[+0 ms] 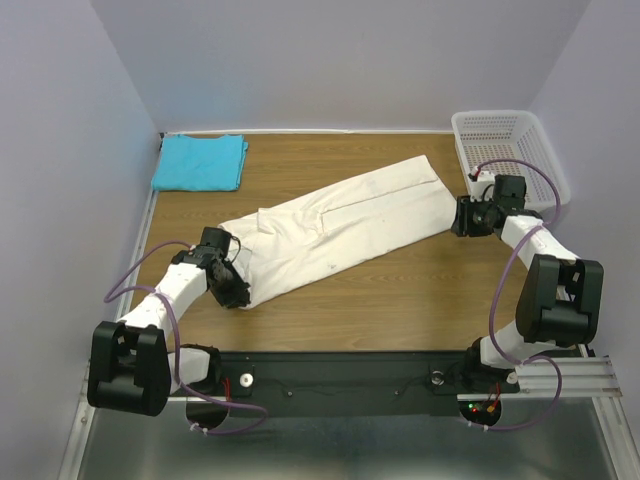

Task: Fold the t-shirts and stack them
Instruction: Fold the tshirt

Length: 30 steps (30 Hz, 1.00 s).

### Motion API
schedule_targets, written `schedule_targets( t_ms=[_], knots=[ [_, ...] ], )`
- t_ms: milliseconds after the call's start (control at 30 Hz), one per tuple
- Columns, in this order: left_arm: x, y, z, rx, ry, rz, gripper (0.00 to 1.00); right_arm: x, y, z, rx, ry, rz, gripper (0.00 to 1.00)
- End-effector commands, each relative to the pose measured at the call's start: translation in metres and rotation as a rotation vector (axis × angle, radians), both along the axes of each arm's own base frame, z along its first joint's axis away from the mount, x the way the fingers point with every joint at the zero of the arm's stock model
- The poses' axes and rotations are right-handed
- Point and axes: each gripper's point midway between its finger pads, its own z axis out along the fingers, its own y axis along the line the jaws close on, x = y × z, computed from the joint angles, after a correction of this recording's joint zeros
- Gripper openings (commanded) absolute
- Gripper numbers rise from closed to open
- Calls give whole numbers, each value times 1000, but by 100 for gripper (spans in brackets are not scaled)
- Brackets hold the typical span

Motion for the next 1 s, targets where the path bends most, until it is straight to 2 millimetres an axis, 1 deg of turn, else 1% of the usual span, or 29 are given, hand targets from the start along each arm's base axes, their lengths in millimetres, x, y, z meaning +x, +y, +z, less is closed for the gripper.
schedule_targets(
  t_ms=[0, 33, 100, 133, 167, 233, 300, 367, 400, 433, 533, 633, 800, 967],
  knots=[
    [-2, 4, 3, 27, 7, 10, 16, 11, -2, 17, 5, -75, -3, 48],
    [0, 4, 5, 30, 3, 6, 6, 11, -1, 21, 5, -84, -3, 48],
    [0, 5, 6, 35, 6, 5, 5, 10, -1, 24, 9, -91, -4, 48],
    [0, 6, 7, 40, 6, -3, 1, 10, 0, 28, 12, -101, -4, 48],
    [1, 6, 8, 41, 4, -6, 0, 10, 0, 29, 14, -104, -7, 48],
    [2, 6, 11, 41, -1, -13, 0, 11, 2, 31, 22, -110, -1, 48],
    [10, 7, 21, 51, -32, -13, 0, 11, 3, 34, 25, -118, 1, 48],
    [14, 16, 32, 100, -56, -3, 0, 11, 2, 36, 19, -124, 2, 48],
    [16, 18, 35, 115, -58, 0, 0, 10, 2, 37, 15, -126, 1, 48],
    [18, 25, 35, 153, -60, 11, 0, 10, 1, 37, 12, -127, -1, 48],
    [20, 28, 32, 156, -48, 27, 0, 10, 0, 39, 4, -133, 3, 48],
    [15, 28, 25, 147, -3, 27, 0, 9, -1, 40, -9, -138, 2, 48],
    [8, 41, 26, 210, 44, 50, 0, 9, -1, 38, -23, -139, 34, 48],
    [-1, 43, 19, 210, 89, 81, 0, 11, 3, 43, -33, -156, 95, 49]
  ],
)
